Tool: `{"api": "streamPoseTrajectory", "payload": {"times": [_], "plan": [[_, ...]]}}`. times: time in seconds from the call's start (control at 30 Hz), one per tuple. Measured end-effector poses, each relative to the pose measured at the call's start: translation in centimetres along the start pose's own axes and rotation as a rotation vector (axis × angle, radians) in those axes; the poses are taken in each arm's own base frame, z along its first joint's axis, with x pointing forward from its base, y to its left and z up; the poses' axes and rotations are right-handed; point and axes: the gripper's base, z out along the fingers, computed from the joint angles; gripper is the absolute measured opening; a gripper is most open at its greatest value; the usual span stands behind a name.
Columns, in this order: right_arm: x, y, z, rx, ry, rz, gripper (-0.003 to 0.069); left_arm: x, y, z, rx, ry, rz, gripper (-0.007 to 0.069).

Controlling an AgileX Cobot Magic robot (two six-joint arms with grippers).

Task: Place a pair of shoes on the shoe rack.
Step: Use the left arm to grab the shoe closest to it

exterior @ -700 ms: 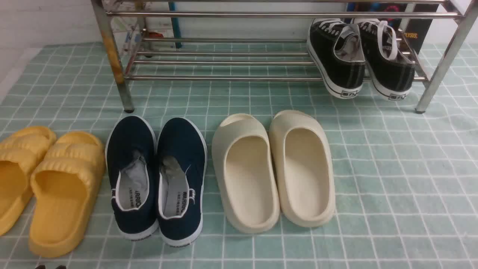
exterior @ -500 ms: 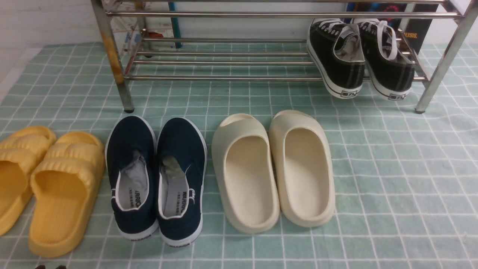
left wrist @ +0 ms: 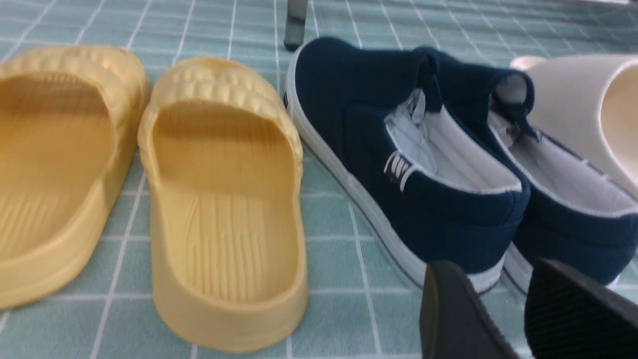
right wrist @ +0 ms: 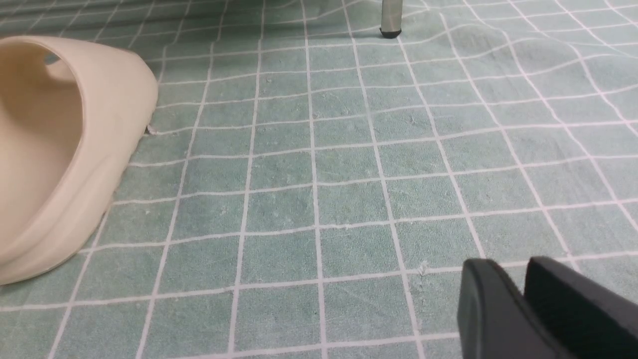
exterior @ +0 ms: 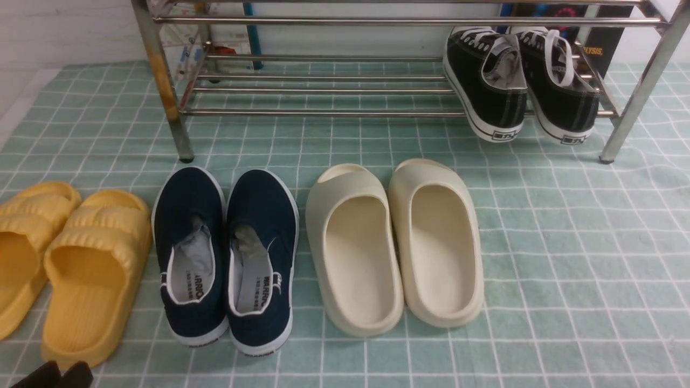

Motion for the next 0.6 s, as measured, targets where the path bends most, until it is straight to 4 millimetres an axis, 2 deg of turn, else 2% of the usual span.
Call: {"api": "streamPoseTrajectory", "payload": {"times": [0.43,0.6], "plan": [[0.0,0.0,0.0,0.000,0.000,0.000,0.0162,-3.9,-0.3,-0.9,0.031,-0.447,0.006,0.0239],[0.0,0.0,0.0,0.000,0.000,0.000,0.0169,-5.7,-0.4,-2.0,0.080,-0.672,-0.095,0.0239]]}}
